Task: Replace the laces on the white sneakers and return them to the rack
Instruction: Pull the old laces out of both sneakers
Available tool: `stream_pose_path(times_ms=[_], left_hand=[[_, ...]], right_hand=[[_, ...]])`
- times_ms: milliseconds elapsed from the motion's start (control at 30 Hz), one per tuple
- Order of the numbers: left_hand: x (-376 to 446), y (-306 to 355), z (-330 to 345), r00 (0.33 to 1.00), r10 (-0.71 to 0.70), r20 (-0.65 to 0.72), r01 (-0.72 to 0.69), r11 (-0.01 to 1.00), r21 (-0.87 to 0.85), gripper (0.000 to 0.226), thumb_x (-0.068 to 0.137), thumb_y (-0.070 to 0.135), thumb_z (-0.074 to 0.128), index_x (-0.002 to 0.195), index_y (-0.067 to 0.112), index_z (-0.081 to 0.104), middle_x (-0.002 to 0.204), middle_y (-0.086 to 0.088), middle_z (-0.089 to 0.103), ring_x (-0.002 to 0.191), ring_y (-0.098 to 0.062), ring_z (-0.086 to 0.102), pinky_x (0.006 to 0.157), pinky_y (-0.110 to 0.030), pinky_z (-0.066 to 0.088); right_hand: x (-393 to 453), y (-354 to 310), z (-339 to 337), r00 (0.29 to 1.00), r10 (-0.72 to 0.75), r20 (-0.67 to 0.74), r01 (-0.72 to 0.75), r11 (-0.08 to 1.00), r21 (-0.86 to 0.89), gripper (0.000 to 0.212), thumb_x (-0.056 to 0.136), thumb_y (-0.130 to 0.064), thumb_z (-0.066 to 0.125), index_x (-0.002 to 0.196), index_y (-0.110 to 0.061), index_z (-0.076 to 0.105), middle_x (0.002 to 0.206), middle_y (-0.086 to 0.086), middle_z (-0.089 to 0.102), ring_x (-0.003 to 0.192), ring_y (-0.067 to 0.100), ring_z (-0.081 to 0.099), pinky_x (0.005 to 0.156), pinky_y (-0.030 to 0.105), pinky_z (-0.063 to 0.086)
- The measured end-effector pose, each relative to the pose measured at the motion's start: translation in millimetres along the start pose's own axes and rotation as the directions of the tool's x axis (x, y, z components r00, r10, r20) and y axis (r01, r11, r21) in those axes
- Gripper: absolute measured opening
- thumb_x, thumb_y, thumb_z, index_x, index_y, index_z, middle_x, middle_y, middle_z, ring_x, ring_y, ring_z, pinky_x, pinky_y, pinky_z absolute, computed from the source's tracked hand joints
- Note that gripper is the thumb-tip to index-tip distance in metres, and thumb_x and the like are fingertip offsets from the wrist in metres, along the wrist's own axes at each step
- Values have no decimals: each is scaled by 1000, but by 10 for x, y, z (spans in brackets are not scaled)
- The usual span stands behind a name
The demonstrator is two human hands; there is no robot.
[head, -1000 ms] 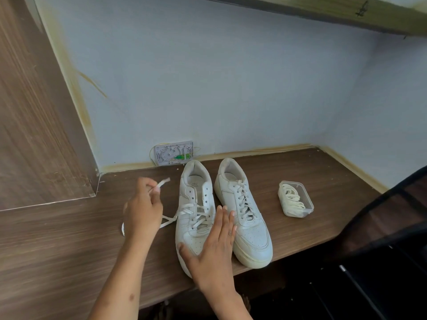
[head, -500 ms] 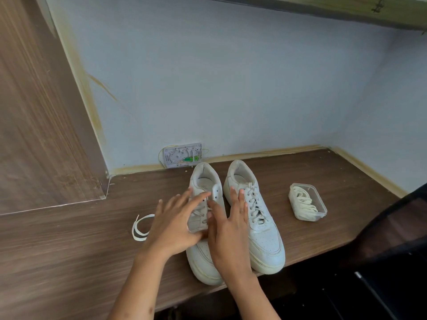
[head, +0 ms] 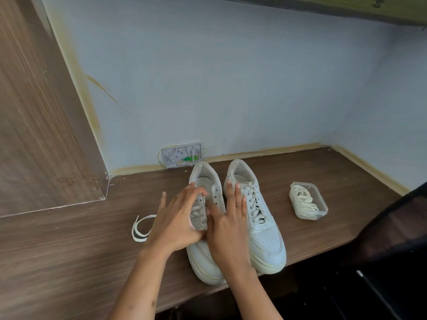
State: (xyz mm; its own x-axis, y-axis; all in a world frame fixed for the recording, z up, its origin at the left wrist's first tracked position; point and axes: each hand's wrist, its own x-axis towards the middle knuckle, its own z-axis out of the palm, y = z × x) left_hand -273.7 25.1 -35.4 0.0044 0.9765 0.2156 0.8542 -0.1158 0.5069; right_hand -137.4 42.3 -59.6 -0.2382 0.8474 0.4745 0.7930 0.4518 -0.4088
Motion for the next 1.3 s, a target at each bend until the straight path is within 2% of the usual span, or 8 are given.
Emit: stream_pose_path(times_ms=[233,333,433,700,833,967,1067,1300], left_hand=[[10,-50,6,999,-17,49,22,996,-89,94,58,42,73,136,54,23,156,24,11,140,3,24,118,-49,-7],[24,-47,3,997,-31,68,42,985,-169,105,44,71,71,136,55,25,154,27,12,139,6,21,118,-48,-7],[35,-24,4,998,-33,57,46,968,-247,101,41,71,82,125,56,28,147,31,18,134,8,23,118,-44,-7],[23,-61,60,999,-9,32,18,950,-312,90,53,41,80,127,51,31,144,35,18,126,26,18,120,-46,-7],[31,-66,51,999,-11,35,21,949,-313,90,49,46,77,126,52,30,141,41,16,132,20,22,120,-45,-8],[24,-41,8,997,-51,54,65,951,-302,102,38,70,84,123,57,28,152,28,21,133,-5,38,118,-41,-13],[23,-28,5,997,-56,61,72,952,-298,101,41,67,85,123,58,27,153,27,18,131,-11,42,117,-40,-15],[26,-36,28,998,-46,44,58,952,-301,103,38,70,83,124,58,27,152,28,19,135,0,32,118,-42,-13]], right_hand=[[68,39,-83,990,101,102,-135,896,422,12,97,-18,58,94,-20,69,161,4,15,147,7,-21,123,43,6],[107,5,-232,945,293,142,-306,652,694,14,94,-12,62,85,-16,72,152,-16,29,145,-5,-2,114,24,30],[131,34,-276,889,428,165,-352,407,843,17,88,-4,64,78,-14,73,138,-25,43,138,-13,18,119,43,23],[83,89,-94,1000,-22,5,20,974,227,20,101,-30,50,111,-30,67,162,5,9,149,18,-18,121,41,7],[83,73,-36,1000,26,15,-29,948,317,15,98,-21,57,90,-26,68,159,4,20,149,12,-15,121,39,12],[159,83,-218,913,361,-190,-176,768,616,29,95,-5,56,80,-30,60,138,-4,38,138,-1,26,104,10,30],[183,127,-288,815,535,-223,-246,667,703,19,97,-17,57,83,-30,62,128,-7,37,119,-3,40,97,21,45],[151,82,-253,951,203,-233,-56,854,518,21,98,-19,55,113,-33,63,148,-8,23,143,8,15,107,21,25]])
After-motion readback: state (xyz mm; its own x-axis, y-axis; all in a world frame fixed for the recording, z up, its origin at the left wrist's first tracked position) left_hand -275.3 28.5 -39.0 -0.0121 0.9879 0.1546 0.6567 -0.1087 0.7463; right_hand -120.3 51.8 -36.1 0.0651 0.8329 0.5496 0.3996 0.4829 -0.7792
